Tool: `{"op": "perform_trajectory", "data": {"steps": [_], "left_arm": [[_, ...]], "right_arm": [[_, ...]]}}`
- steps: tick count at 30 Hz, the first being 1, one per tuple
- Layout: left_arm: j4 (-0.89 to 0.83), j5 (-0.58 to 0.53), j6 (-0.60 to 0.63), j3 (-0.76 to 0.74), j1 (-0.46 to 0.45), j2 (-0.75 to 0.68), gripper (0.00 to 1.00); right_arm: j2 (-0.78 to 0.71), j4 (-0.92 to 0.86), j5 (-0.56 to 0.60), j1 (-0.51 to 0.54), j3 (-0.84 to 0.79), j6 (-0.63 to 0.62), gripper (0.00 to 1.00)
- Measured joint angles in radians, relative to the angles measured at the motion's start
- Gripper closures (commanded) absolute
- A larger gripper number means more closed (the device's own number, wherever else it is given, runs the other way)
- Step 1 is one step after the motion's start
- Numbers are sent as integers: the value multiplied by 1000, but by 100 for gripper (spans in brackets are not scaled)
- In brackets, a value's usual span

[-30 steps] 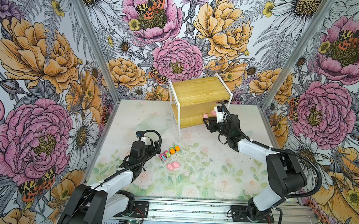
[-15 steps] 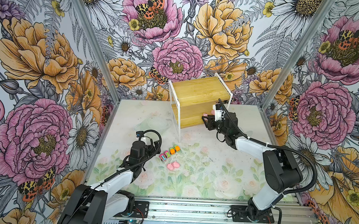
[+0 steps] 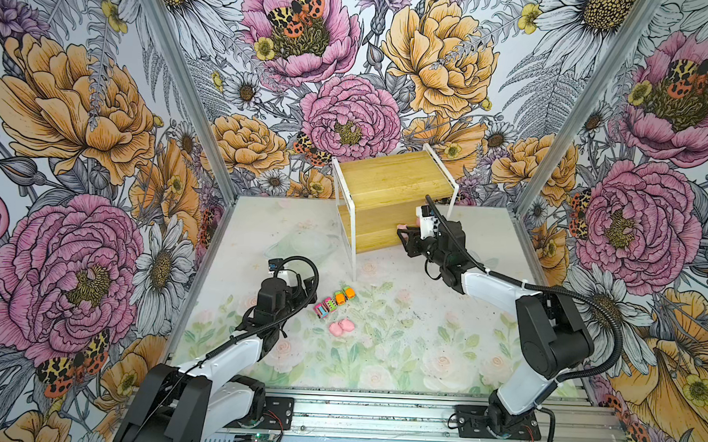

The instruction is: Place and organize the plastic toys onto the shelf

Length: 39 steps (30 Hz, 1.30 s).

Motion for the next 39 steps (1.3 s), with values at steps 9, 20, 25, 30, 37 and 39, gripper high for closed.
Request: {"op": "perform_trajectory", "data": {"steps": [9,20,25,30,37,39], "left_arm": [[0,0,0,0,0,0,1],[0,0,0,0,0,0,1],[0,0,0,0,0,0,1],[0,0,0,0,0,0,1],[0,0,0,0,0,0,1],[0,0,0,0,0,0,1]], "right_arm": [[0,-63,105,80,24,-107,68],[0,-76,344,175,26,-266,72],[0,-61,414,192,20,-314,74],[-32,-14,436,197,-37,-337,75],[-158,6,332,197,-166,-359,75],[-215,5,280,198,-214,-363,75]]}}
